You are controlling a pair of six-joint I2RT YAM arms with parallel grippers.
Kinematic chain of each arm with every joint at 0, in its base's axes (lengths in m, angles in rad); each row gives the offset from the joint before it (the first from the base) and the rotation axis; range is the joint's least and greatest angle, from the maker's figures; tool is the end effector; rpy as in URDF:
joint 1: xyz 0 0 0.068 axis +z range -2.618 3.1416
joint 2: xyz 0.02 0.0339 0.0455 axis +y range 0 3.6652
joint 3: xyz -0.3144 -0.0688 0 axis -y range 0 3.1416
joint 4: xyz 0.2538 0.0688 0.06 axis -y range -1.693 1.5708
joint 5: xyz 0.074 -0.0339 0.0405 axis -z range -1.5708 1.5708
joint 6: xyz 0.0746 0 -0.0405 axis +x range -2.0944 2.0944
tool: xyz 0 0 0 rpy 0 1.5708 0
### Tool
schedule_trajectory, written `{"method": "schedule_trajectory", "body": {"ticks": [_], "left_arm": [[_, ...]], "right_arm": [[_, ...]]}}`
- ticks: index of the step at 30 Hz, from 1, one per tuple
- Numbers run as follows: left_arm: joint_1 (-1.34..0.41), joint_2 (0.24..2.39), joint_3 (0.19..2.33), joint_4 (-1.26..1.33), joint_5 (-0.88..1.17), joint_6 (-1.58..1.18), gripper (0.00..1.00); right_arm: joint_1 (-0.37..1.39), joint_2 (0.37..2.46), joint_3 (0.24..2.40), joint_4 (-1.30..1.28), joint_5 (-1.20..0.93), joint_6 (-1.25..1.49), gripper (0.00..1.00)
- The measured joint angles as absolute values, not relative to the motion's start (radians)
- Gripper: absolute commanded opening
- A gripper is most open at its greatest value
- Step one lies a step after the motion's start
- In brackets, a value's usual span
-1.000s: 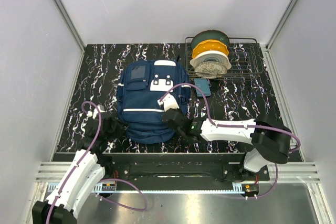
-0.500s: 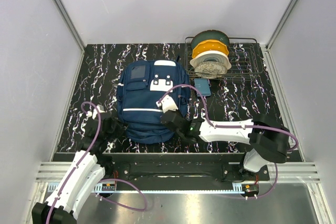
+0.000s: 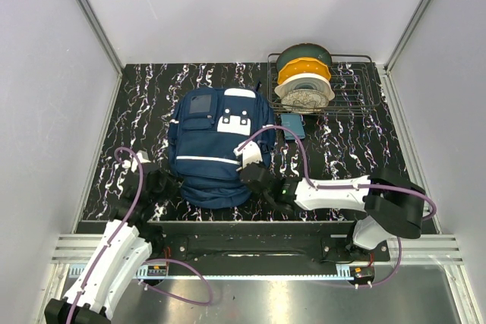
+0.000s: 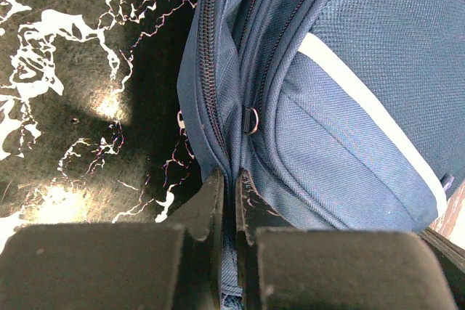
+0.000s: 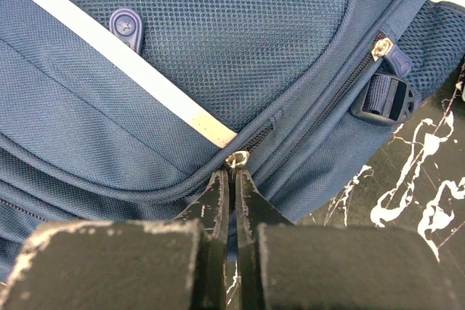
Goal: Pack the student bag
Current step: Zip the student bag at the center of the board.
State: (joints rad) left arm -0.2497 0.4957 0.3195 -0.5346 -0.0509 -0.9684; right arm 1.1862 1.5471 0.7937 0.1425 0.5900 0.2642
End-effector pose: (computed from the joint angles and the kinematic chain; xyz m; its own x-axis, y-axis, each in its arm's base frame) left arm 0.1137 -0.0251 0.1807 -0.5308 -0.7139 -0.4568 -0.4023 0.6866 -0.6056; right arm 0.1698 0.3090 0.2199 -0.3642 -0.3215 -0.8740 -0.5223 0.8476 -0.0942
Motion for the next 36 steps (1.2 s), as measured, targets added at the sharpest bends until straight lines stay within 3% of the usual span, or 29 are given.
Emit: {"method": "schedule_trajectory", "body": {"ticks": [10, 16, 27, 36], "left_arm": [[-0.257, 0.486, 0.320, -0.556, -0.064, -0.966, 0.00], [-0.269, 0.505, 0.329, -0.603, -0.078, -0.951, 0.00], [-0.275, 0.559, 0.367, -0.507, -0.073, -0.955, 0.00], [-0.281, 0.543, 0.382, -0.493, -0.086, -0.959, 0.00]], "right_arm": [[1.185, 1.460, 0.690, 0.246, 0.501, 0.248, 0.00], [1.183, 1.320, 0.643, 0.165, 0.224, 0.043, 0.00], [1.203, 1.366, 0.653, 0.095, -0.264, -0.017, 0.00], [1.236, 1.432, 0.705, 0.121, -0.262, 0.093, 0.00]]}}
